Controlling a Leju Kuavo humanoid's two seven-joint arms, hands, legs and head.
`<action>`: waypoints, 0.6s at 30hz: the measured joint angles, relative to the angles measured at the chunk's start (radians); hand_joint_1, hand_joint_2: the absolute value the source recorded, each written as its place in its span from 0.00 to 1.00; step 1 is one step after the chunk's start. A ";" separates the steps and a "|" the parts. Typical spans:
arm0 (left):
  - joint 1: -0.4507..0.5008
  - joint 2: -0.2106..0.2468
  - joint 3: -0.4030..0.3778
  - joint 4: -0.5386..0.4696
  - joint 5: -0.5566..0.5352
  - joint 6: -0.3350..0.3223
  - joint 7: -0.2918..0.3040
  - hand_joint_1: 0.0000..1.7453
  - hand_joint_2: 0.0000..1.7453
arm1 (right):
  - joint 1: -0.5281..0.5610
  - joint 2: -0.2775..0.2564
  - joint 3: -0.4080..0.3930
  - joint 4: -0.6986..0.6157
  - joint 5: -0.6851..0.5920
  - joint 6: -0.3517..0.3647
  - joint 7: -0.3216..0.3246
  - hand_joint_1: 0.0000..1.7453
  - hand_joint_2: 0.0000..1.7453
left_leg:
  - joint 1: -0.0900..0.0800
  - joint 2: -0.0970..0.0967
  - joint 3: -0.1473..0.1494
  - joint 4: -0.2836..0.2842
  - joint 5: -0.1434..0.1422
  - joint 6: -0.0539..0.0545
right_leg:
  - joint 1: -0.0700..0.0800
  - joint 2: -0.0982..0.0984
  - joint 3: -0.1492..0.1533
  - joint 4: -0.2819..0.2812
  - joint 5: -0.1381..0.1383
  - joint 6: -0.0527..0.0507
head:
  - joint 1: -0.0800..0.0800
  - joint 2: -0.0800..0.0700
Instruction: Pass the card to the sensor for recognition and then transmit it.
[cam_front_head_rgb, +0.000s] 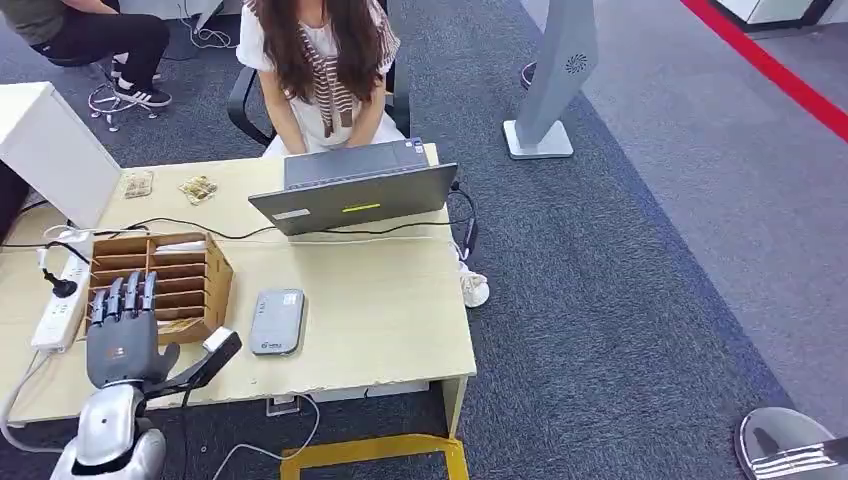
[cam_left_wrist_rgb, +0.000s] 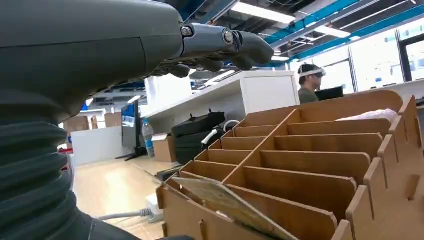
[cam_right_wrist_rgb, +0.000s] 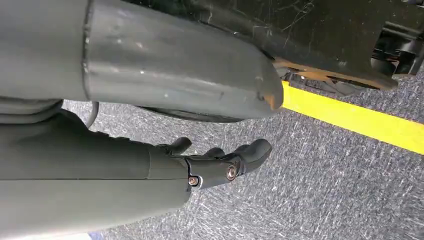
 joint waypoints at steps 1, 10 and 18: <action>-0.005 -0.001 0.000 0.005 0.000 0.002 0.002 0.00 1.00 | 0.000 0.000 0.000 0.000 0.001 0.002 0.000 0.00 0.00 | 0.000 0.000 0.000 0.000 0.000 0.000 | 0.000 0.000 0.000 0.000 0.000 0.000 | 0.000 0.000; -0.070 -0.004 0.000 0.094 -0.003 0.016 0.017 0.00 1.00 | -0.001 0.000 0.000 0.000 0.014 0.011 0.003 0.00 0.00 | 0.000 0.000 0.000 0.000 0.000 0.000 | 0.000 0.000 0.000 0.000 0.000 0.000 | 0.000 0.000; -0.088 -0.005 0.000 0.157 -0.011 0.020 0.026 0.00 1.00 | -0.002 0.000 0.001 0.000 0.021 0.013 0.006 0.00 0.00 | 0.000 0.000 0.000 0.000 0.000 0.000 | 0.000 0.000 0.000 0.000 0.000 0.000 | 0.000 0.000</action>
